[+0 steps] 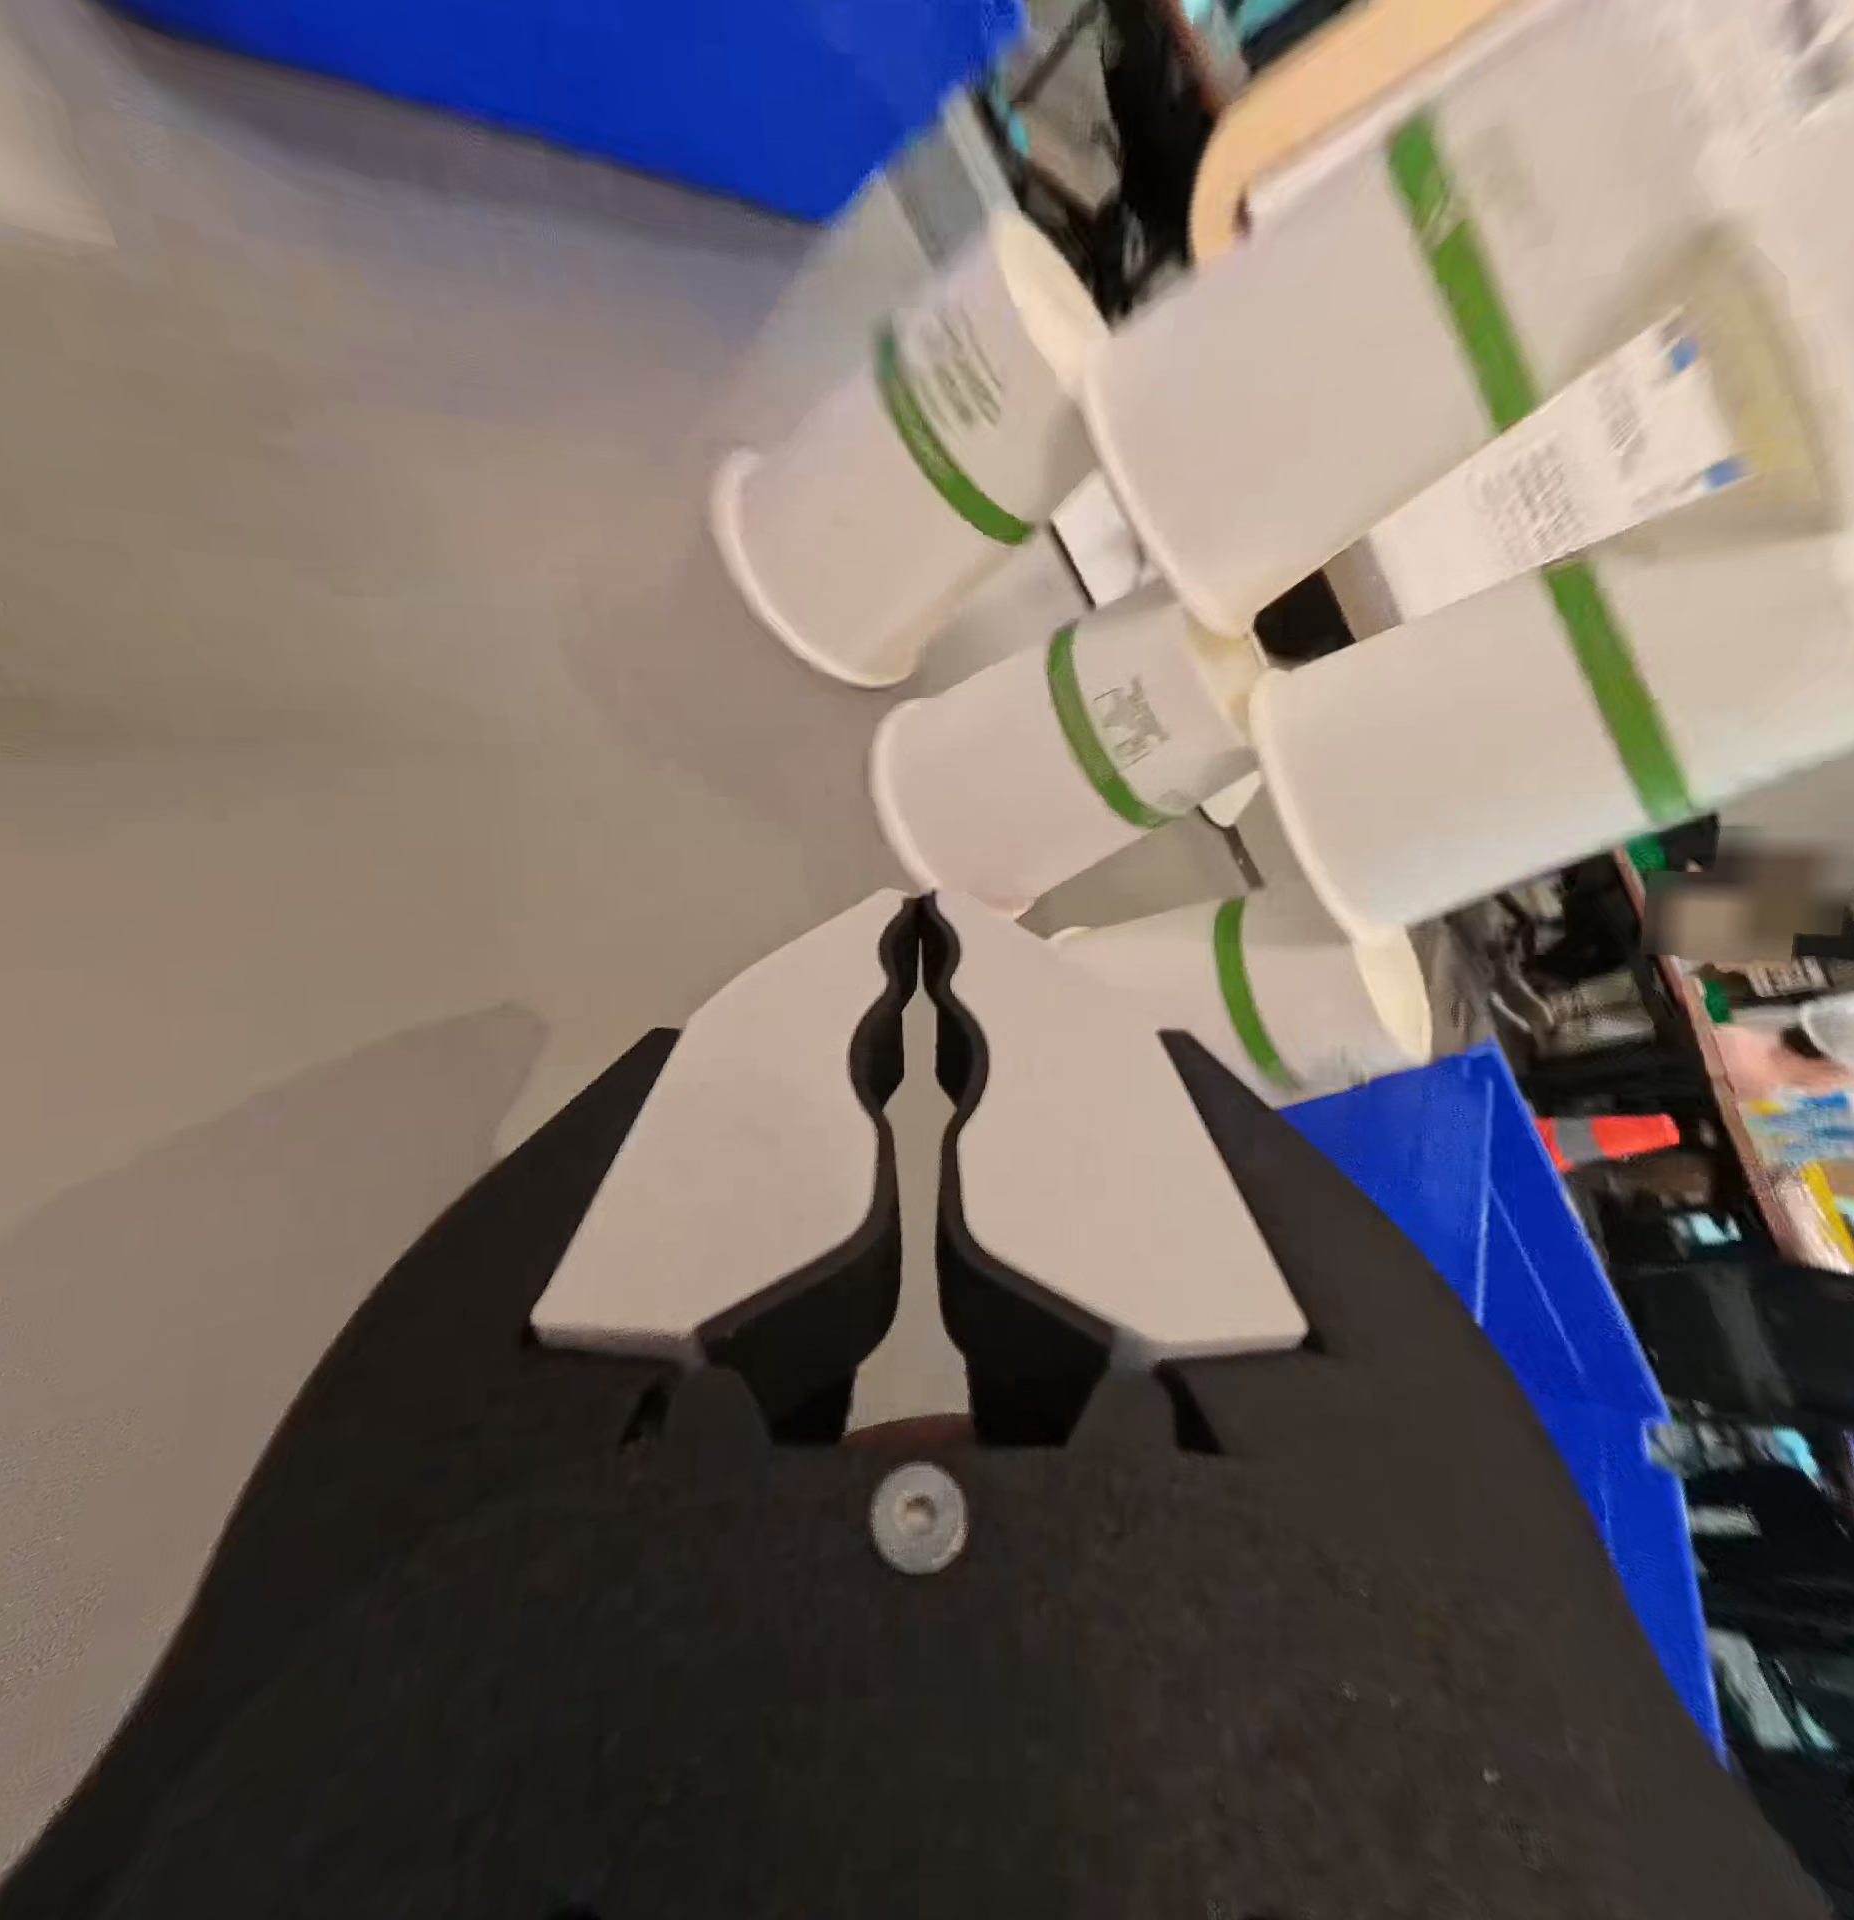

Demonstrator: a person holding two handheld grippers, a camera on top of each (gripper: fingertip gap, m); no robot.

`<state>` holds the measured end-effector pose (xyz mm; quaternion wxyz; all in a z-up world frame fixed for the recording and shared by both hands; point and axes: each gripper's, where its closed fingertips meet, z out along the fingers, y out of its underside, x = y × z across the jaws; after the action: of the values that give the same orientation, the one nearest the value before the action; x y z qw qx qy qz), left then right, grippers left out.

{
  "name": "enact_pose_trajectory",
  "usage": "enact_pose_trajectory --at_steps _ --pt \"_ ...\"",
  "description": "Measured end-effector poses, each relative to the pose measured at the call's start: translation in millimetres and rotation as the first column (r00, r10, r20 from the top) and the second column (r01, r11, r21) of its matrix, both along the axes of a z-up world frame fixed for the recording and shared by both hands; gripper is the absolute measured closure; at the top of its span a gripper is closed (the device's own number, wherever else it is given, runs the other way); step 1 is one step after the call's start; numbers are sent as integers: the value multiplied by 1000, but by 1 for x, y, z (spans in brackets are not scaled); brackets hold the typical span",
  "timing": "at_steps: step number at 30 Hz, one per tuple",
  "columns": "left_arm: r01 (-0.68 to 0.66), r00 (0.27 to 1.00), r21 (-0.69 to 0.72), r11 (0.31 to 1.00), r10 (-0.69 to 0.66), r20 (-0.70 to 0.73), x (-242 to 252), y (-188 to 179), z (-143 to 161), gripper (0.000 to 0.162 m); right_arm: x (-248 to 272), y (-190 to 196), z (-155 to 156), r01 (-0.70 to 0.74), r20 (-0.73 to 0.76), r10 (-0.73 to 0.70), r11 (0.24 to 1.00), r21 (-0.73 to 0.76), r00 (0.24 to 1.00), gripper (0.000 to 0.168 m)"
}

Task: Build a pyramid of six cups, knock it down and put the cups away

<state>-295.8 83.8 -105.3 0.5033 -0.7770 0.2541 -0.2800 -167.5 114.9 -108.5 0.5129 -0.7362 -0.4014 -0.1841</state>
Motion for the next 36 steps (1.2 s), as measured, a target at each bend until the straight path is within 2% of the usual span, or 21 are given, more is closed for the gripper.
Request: enact_pose_trajectory --at_steps 3,4,5,6,8,10,13,16,18,21,24,27,31,36 --pt "-6 1000 -68 998 8 30 -4 8 -9 95 23 133 -18 142 86 -143 990 13 986 168" --pt "-1 999 -102 995 6 45 -5 9 -12 94 36 163 -22 222 150 -222 975 18 963 168" --pt "4 998 -132 991 4 66 -5 10 -13 94 49 180 -18 305 188 -308 951 45 933 168" --pt "12 996 -152 988 1 85 -4 10 -14 94 54 180 -16 337 183 -339 941 44 923 168" --pt "20 996 -161 987 -6 84 -5 9 -16 93 38 144 -9 255 94 -252 967 -18 963 168" --pt "21 997 -155 988 -10 74 -5 7 -17 93 21 88 7 146 41 -148 989 33 988 168" --pt "34 997 -164 986 -21 80 -2 1 -18 93 10 -4 11 55 -17 -54 998 34 998 168" --pt "19 999 -139 990 -13 39 -3 -3 -20 93 16 -68 4 40 -156 -44 999 -26 987 168" --pt "15 1000 -125 992 -12 23 -3 -7 -19 91 18 -96 -3 17 -317 -51 994 -108 947 168" --pt "1 1000 -97 995 -2 -11 -5 -9 -18 91 35 -113 -13 2 -465 -86 984 -178 881 165" --pt "-4 999 -77 997 1 -43 -6 -14 -20 91 50 -121 -20 -8 -588 -133 973 -232 798 129" --pt "-5 996 -42 999 1 -87 -8 -17 -21 90 58 -121 -16 -15 -660 -144 974 -228 738 108" --pt "-17 993 -8 1000 16 -120 -14 -16 -21 90 62 -119 -17 -2 -643 -145 975 -222 752 96" --pt "-11 994 -39 999 7 -106 -15 -16 -23 89 62 -117 -27 -10 -652 -167 966 -258 739 94"
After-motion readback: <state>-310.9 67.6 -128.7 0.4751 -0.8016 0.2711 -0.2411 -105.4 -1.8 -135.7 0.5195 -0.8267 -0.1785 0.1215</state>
